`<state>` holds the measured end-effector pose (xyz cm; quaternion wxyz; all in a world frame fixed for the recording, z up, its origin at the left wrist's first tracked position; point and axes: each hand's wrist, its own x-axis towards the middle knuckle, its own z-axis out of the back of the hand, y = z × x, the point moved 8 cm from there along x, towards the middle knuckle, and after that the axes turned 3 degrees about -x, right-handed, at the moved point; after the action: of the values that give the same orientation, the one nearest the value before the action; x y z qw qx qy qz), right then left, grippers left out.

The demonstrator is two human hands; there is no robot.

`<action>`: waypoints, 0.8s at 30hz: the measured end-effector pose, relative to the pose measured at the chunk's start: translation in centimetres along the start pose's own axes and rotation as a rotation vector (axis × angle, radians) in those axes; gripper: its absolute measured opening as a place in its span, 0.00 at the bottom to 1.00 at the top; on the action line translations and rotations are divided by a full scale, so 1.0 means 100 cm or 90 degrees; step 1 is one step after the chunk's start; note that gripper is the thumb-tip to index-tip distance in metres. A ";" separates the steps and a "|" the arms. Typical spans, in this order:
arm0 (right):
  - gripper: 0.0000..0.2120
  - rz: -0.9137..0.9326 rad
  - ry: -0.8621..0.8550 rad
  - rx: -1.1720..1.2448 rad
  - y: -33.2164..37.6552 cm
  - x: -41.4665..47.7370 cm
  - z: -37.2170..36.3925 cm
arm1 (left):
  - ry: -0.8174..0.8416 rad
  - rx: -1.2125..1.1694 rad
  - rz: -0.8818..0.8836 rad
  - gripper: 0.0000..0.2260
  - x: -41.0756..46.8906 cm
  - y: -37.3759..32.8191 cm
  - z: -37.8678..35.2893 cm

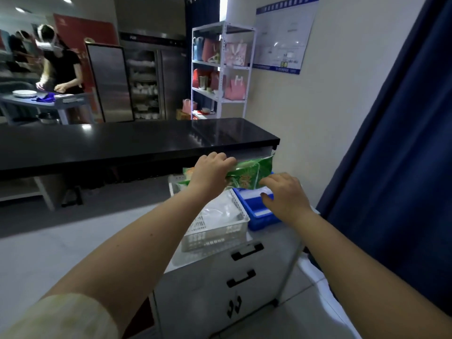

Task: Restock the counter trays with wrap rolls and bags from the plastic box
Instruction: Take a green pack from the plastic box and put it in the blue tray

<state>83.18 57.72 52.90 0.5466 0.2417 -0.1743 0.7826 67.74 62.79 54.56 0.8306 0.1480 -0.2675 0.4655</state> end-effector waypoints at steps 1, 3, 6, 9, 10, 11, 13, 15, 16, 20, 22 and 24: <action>0.11 -0.005 0.009 0.002 -0.014 0.002 -0.008 | 0.005 -0.001 -0.003 0.19 0.008 -0.005 -0.012; 0.11 -0.006 0.026 0.012 -0.033 0.008 -0.026 | 0.013 -0.002 -0.003 0.19 0.022 -0.011 -0.033; 0.10 0.003 0.030 0.032 -0.054 0.020 -0.053 | 0.013 0.008 0.002 0.19 0.042 -0.005 -0.059; 0.11 0.008 0.041 0.034 -0.076 0.035 -0.086 | 0.006 0.008 0.016 0.18 0.059 0.017 -0.083; 0.11 0.004 0.049 0.034 -0.084 0.040 -0.098 | -0.001 0.007 0.024 0.18 0.064 0.026 -0.092; 0.11 -0.002 0.062 0.033 -0.093 0.046 -0.111 | -0.009 0.006 0.029 0.17 0.070 0.036 -0.101; 0.10 -0.004 0.093 0.020 -0.107 0.060 -0.137 | -0.021 0.003 0.034 0.17 0.082 0.054 -0.118; 0.12 0.002 0.129 0.002 -0.120 0.080 -0.158 | -0.015 -0.003 0.042 0.17 0.099 0.067 -0.135; 0.13 0.002 0.140 -0.006 -0.127 0.092 -0.165 | -0.014 -0.005 0.045 0.17 0.110 0.073 -0.141; 0.14 -0.010 0.127 -0.027 -0.155 0.140 -0.184 | -0.027 -0.015 0.043 0.16 0.154 0.086 -0.166; 0.13 -0.006 0.131 -0.029 -0.164 0.152 -0.200 | -0.023 -0.017 0.044 0.17 0.167 0.090 -0.182; 0.14 -0.009 0.153 -0.019 -0.173 0.156 -0.222 | -0.010 -0.013 0.038 0.17 0.173 0.092 -0.200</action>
<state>90.77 87.58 43.70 0.5727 0.1394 -0.1173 0.7993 73.38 89.47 48.37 0.8158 0.1352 -0.2831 0.4858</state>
